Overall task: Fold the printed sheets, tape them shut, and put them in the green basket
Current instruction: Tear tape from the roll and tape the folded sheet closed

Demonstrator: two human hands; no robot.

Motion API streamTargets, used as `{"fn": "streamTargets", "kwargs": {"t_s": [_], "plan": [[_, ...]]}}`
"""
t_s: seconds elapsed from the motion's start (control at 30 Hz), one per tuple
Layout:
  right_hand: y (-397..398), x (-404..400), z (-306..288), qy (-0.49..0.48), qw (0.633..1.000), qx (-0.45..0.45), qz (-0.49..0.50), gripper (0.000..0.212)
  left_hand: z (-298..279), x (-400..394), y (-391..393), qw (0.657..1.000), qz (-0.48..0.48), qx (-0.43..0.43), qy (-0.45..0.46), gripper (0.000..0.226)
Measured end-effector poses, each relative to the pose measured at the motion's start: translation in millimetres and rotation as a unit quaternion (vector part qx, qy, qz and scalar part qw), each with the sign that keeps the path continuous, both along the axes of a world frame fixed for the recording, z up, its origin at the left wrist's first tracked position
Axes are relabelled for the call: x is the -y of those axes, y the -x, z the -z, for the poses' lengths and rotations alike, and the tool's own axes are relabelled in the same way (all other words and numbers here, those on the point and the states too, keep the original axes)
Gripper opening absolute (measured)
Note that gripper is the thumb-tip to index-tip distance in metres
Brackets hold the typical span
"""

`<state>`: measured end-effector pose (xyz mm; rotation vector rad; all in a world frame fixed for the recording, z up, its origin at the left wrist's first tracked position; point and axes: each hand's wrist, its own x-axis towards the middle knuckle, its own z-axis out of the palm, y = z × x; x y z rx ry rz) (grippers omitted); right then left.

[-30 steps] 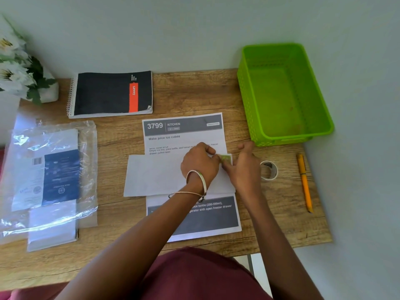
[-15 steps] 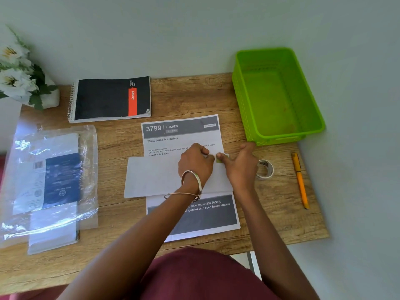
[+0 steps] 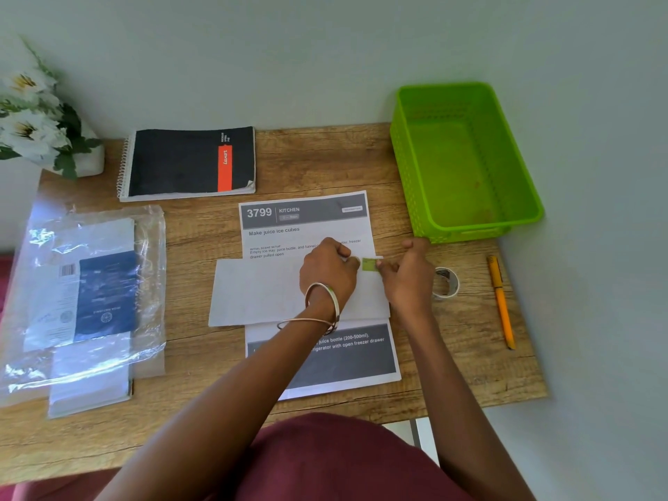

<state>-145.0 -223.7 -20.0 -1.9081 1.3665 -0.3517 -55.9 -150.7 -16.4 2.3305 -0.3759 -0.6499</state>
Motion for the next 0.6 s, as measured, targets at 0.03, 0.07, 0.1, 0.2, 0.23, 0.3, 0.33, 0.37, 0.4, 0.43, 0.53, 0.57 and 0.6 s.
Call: {"fn": "streamTargets", "kwargs": {"t_s": [0.03, 0.07, 0.1, 0.2, 0.23, 0.3, 0.33, 0.37, 0.4, 0.43, 0.53, 0.57, 0.6], "plan": [[0, -1, -1, -0.012, 1.000, 0.007, -0.001, 0.054, -1, 0, 0, 1.000, 0.000, 0.000, -0.001, 0.010], [0, -2, -2, -0.021, 1.000, 0.010, -0.001, 0.061, -1, 0, 0, 1.000, 0.000, 0.000, -0.001, 0.010], [0, -4, -4, -0.021, 1.000, 0.008, -0.003, 0.066, -2, 0, 0, 1.000, -0.001, -0.001, -0.002, 0.011], [-2, -10, -10, 0.000, 1.000, -0.001, -0.001, 0.064, -4, -1, 0, 1.000, -0.002, -0.014, 0.000, 0.012], [-3, -10, -11, 0.001, 1.000, -0.002, 0.002, 0.063, -4, -2, 0, 1.000, 0.001, -0.020, 0.005, 0.012], [-3, -10, -14, -0.003, 1.000, -0.004, 0.005, 0.062, -4, -8, -2, 0.998, 0.010, -0.042, 0.037, 0.014], [-3, -10, -15, -0.003, 1.000, -0.005, 0.004, 0.062, -6, -11, -3, 0.996, 0.009, -0.061, 0.069, 0.014], [-3, -11, -16, 0.001, 1.000, -0.005, -0.001, 0.061, -8, -17, -5, 0.991, 0.004, -0.078, 0.105, 0.014], [-2, -12, -17, 0.007, 1.000, -0.004, -0.007, 0.061, -10, -24, -8, 0.987, -0.003, -0.081, 0.135, 0.013], [-1, -15, -17, 0.016, 1.000, -0.001, -0.013, 0.060, -13, -33, -11, 0.985, -0.010, -0.068, 0.157, 0.012], [6, -23, -16, 0.044, 0.999, 0.002, -0.021, 0.051, -16, -71, -24, 0.987, -0.020, 0.060, 0.146, 0.010], [9, -26, -14, 0.057, 0.998, -0.007, -0.022, 0.047, -17, -85, -27, 0.987, -0.026, 0.110, 0.116, 0.012], [13, -29, -13, 0.073, 0.997, -0.022, -0.024, 0.042, -19, -99, -31, 0.985, -0.040, 0.150, 0.076, 0.016]]}}
